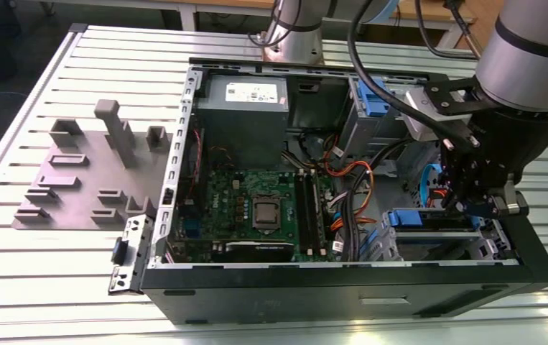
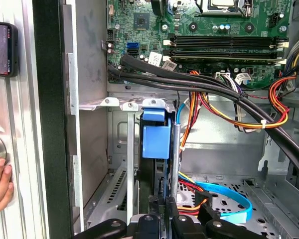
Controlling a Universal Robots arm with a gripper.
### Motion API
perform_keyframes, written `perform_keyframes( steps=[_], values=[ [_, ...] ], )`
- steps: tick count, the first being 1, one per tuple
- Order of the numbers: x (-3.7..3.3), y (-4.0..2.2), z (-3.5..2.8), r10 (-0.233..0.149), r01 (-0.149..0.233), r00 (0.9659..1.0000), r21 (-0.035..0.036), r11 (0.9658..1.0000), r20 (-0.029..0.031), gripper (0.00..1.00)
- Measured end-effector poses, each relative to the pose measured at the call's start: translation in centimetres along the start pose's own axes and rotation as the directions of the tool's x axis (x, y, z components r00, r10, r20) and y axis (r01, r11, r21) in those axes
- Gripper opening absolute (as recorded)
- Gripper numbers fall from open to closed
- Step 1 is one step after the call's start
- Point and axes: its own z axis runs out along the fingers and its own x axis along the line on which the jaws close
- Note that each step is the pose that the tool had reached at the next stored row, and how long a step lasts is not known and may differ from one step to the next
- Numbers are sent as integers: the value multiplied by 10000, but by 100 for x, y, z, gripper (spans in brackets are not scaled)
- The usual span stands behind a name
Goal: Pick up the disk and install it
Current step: 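Insert the first disk wire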
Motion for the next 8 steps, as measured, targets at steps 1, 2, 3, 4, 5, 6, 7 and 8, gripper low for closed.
perform_keyframes(
  steps=[1,2,3,4,5,6,7,8],
  values=[
    [0,0,1,0,0,10000,0,10000,-1,16],
    [-1,0,3,1,-1,10000,0,10000,-1,16],
    [-1,1,6,3,-3,10000,0,10000,0,16],
    [-1,1,8,4,-4,10000,0,10000,-1,16],
    [-1,2,10,5,-5,10000,0,10000,-2,16],
    [-1,2,13,5,-5,10000,2,10000,-3,16],
    [-2,3,16,5,-5,10000,2,10000,-3,16],
    [-2,4,19,5,-5,10000,3,10000,-3,16]
  ],
)
